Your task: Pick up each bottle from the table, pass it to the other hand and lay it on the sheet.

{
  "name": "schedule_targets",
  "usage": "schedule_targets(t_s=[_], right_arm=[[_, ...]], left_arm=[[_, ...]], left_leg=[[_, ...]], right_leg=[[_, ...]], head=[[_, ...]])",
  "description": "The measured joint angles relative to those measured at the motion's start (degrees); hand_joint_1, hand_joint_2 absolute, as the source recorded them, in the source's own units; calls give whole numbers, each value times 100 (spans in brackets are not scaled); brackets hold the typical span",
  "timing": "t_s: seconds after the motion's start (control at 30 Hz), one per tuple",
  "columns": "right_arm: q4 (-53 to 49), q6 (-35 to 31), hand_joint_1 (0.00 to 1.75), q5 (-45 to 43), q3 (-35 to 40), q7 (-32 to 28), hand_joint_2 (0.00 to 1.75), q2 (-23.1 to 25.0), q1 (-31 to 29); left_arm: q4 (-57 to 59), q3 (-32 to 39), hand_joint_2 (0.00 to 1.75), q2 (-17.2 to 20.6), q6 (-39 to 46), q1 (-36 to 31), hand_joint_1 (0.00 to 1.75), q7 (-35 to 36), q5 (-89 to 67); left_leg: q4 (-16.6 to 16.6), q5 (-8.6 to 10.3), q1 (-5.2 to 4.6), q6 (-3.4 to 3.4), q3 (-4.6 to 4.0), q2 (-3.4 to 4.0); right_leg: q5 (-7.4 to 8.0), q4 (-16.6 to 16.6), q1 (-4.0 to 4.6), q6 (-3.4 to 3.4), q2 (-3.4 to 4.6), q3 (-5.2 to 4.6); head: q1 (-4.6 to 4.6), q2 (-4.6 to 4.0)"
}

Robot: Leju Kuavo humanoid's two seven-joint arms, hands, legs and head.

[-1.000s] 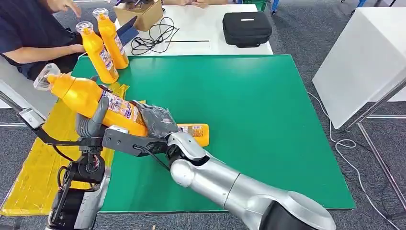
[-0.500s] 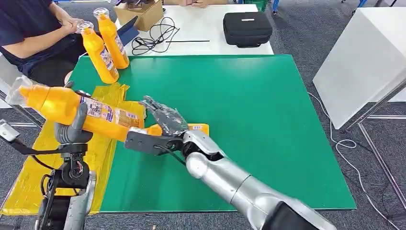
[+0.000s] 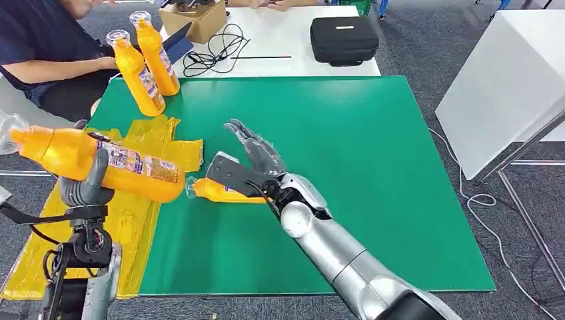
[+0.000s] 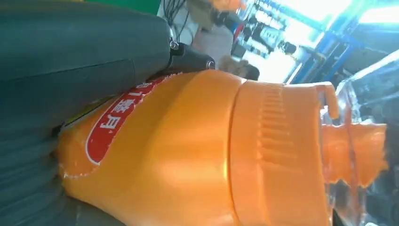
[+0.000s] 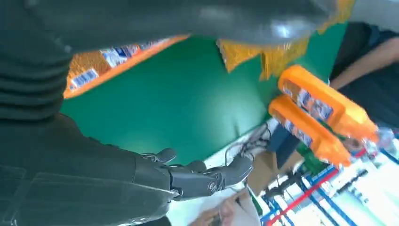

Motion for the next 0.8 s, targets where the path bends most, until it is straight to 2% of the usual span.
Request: schedule_targets(t_s=[0.13, 0.2, 0.37, 0.43, 0.53, 0.63, 0.8], right_arm=[[-640, 182, 0, 59, -561, -64, 0, -340, 268], [-992, 249, 0, 46, -869, -188, 0, -582, 492], [-1566, 267, 0, -111, -1321, -409, 0, -1017, 1000], [-1708, 269, 0, -140, -1404, -431, 0, -1139, 1137], [-1841, 269, 0, -207, -1428, -435, 0, -1270, 1262], [-1940, 230, 0, -262, -1428, -464, 0, -1382, 1406], [-2113, 153, 0, -315, -1439, -494, 0, -1574, 1697]], left_arm=[[147, 306, 175, 206, -4, 7, 175, -245, -600], [352, 463, 175, 350, 257, -11, 175, -574, -1427], [746, 581, 175, 715, 2049, -107, 175, -1467, -4016], [831, 588, 175, 785, 2548, -86, 175, -1611, -4552], [874, 568, 175, 857, 3809, 66, 175, -1877, -6015], [914, 529, 175, 888, 4691, 270, 175, -2040, -7460], [1150, 531, 175, 831, 4870, 553, 175, -2387, -9200]], left_leg=[[0, 0, 0, 0, 0, -3], [0, 0, -2, 0, 0, -4], [0, -1, -5, 1, 0, -3], [0, -1, -4, 1, -1, -4], [0, -2, -4, 1, -1, 2], [0, -3, -4, 1, -1, 0], [0, -4, -5, 1, -2, -1]], right_leg=[[0, -1, -1, 0, -1, 1], [0, -1, -2, 0, -2, 1], [0, -2, -3, 0, -1, 2], [0, -1, -3, 0, -2, 2], [0, -2, -2, 0, 2, 0], [-2, -3, -3, -1, 0, 0], [-3, -4, -3, -1, 0, -1]], head=[[0, 0], [0, 0], [-2, 0], [2, 0], [0, 0], [-2, 0], [0, 0]])
